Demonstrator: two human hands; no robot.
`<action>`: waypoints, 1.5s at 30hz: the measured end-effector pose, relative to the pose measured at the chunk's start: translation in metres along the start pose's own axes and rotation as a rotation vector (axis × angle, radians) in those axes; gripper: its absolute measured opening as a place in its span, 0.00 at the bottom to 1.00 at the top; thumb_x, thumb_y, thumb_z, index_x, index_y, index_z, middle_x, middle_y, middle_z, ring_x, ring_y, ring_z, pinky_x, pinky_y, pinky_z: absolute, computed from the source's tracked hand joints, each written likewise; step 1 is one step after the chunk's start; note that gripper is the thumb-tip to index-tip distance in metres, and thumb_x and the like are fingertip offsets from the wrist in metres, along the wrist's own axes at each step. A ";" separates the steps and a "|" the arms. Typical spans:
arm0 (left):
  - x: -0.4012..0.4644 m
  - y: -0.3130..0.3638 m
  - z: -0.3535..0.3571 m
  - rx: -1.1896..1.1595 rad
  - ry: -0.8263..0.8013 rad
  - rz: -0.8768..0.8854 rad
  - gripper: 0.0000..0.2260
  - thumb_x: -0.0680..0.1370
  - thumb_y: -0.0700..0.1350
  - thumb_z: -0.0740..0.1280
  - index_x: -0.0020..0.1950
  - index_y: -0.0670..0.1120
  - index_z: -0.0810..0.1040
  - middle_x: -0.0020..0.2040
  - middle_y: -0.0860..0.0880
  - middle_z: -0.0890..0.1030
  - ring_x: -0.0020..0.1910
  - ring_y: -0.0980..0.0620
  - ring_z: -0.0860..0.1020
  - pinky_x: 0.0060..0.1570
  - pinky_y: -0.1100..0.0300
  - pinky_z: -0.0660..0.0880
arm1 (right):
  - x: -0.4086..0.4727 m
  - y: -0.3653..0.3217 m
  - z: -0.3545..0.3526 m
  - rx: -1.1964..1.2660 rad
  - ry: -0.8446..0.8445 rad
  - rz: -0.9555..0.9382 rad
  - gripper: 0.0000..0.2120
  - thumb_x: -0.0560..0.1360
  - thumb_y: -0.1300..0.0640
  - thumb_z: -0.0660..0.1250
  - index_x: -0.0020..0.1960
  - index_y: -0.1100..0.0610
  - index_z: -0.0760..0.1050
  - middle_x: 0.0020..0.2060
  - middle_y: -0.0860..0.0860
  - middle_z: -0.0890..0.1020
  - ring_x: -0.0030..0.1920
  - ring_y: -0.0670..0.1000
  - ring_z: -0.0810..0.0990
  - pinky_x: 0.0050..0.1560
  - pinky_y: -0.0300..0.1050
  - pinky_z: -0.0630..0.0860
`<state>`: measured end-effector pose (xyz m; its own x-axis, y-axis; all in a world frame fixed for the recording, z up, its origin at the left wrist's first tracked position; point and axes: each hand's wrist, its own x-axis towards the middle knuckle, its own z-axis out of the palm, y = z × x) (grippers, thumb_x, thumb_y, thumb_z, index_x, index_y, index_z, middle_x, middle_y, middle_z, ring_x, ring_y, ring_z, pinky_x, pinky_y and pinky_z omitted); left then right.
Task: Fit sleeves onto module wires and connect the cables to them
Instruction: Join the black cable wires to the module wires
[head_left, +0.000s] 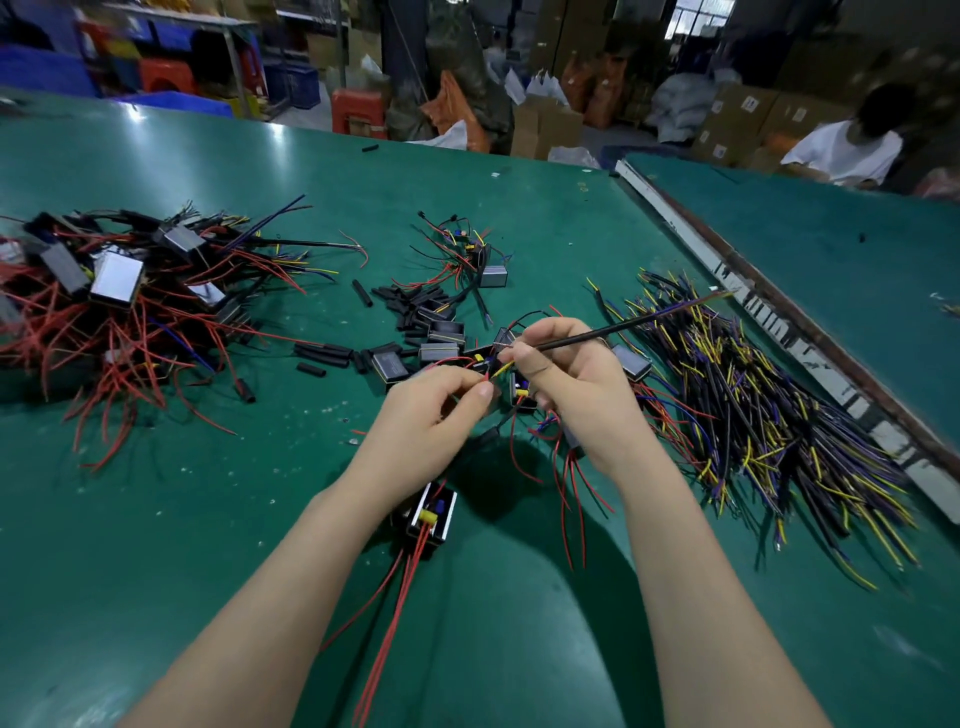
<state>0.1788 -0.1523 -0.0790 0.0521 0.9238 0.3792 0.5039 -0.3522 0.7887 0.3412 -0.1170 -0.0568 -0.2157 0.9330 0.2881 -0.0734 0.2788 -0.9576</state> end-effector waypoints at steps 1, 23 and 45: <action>0.000 -0.001 0.000 0.021 0.014 0.006 0.06 0.79 0.45 0.64 0.47 0.48 0.81 0.41 0.56 0.80 0.41 0.56 0.76 0.44 0.67 0.69 | 0.000 0.000 0.000 0.023 0.007 0.005 0.07 0.78 0.64 0.64 0.48 0.54 0.70 0.37 0.48 0.84 0.26 0.42 0.70 0.28 0.32 0.67; 0.003 0.002 -0.004 -0.436 0.026 -0.166 0.05 0.77 0.41 0.68 0.41 0.48 0.79 0.34 0.53 0.83 0.37 0.57 0.78 0.43 0.62 0.75 | -0.001 0.008 0.013 0.127 -0.008 0.126 0.08 0.79 0.63 0.63 0.48 0.52 0.68 0.35 0.48 0.83 0.28 0.45 0.69 0.28 0.33 0.66; 0.007 -0.006 -0.004 -0.364 0.130 -0.152 0.04 0.76 0.44 0.70 0.41 0.52 0.80 0.33 0.59 0.79 0.33 0.62 0.73 0.37 0.68 0.69 | -0.004 0.003 0.027 0.131 0.035 0.056 0.10 0.79 0.69 0.60 0.47 0.56 0.65 0.32 0.49 0.81 0.23 0.42 0.67 0.25 0.31 0.64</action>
<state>0.1729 -0.1443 -0.0787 -0.1204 0.9510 0.2849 0.1586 -0.2649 0.9511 0.3160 -0.1264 -0.0604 -0.1891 0.9542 0.2320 -0.1895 0.1963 -0.9621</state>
